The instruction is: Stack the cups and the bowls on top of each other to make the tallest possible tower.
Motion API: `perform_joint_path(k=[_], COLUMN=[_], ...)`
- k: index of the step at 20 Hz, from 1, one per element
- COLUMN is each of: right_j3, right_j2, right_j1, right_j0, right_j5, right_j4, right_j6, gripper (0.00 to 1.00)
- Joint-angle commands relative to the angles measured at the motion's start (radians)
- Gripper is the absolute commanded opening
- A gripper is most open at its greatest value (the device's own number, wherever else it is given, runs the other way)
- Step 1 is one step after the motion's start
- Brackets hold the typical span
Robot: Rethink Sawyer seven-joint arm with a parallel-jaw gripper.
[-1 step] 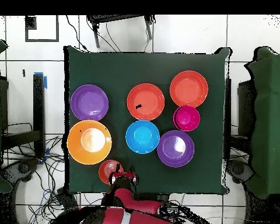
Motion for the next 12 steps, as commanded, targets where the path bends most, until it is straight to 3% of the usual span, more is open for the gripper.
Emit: perform_joint_path(k=[1,3,7,12], right_j3=[0.03,0.021,-0.049,-0.087], right_j2=[0.048,0.036,0.003,-0.023], right_j1=[-0.078,-0.067,0.04,0.109], right_j0=[-0.021,-0.031,-0.037,-0.018], right_j5=[0.08,0.071,0.018,-0.031], right_j4=[-0.044,-0.063,-0.096,-0.105], right_j6=[0.176,0.173,0.159,0.161], gripper=[1.0,1.0,1.0,1.0])
